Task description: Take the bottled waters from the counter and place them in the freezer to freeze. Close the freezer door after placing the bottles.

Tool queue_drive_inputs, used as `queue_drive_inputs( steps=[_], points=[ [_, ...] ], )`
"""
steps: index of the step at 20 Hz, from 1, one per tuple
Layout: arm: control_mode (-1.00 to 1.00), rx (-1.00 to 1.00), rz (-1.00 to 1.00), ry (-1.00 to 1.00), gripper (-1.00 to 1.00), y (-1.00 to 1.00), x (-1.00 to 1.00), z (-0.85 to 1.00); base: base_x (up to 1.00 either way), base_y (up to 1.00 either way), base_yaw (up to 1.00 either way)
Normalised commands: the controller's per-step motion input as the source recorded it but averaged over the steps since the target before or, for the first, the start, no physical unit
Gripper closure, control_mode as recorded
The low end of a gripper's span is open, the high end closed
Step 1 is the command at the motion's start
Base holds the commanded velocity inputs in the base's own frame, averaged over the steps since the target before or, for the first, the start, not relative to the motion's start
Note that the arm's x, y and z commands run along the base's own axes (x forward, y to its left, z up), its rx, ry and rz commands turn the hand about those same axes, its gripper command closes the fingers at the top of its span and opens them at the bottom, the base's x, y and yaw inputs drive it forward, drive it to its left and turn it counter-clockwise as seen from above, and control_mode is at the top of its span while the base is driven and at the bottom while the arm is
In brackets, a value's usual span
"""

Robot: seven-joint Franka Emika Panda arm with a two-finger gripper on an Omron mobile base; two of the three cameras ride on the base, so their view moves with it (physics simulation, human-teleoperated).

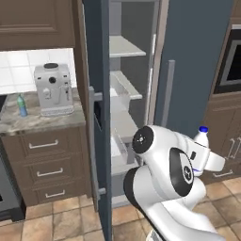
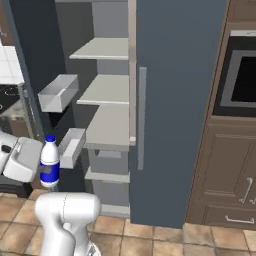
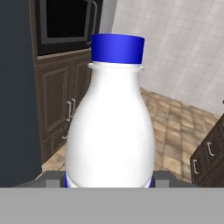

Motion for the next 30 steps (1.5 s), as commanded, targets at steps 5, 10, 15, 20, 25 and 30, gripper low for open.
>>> queue_drive_inputs(
  steps=[5,10,15,20,25,30],
  points=[
    [1.00,0.00,0.00,0.00,1.00,0.00,0.00,0.00,0.72,-0.87,0.34],
    [1.00,0.00,0.00,0.00,1.00,0.00,0.00,0.00,0.63,-0.53,0.38],
    [1.00,0.00,0.00,0.00,1.00,0.00,0.00,0.00,0.15,-0.01,0.46],
    [1.00,0.00,0.00,0.00,1.00,0.00,0.00,0.00,0.32,-0.11,0.55],
    [1.00,0.00,0.00,0.00,1.00,0.00,0.00,0.00,0.61,-0.41,0.64],
    [1.00,0.00,0.00,0.00,1.00,0.00,0.00,0.00,0.11,-0.08,0.47]
  ],
)
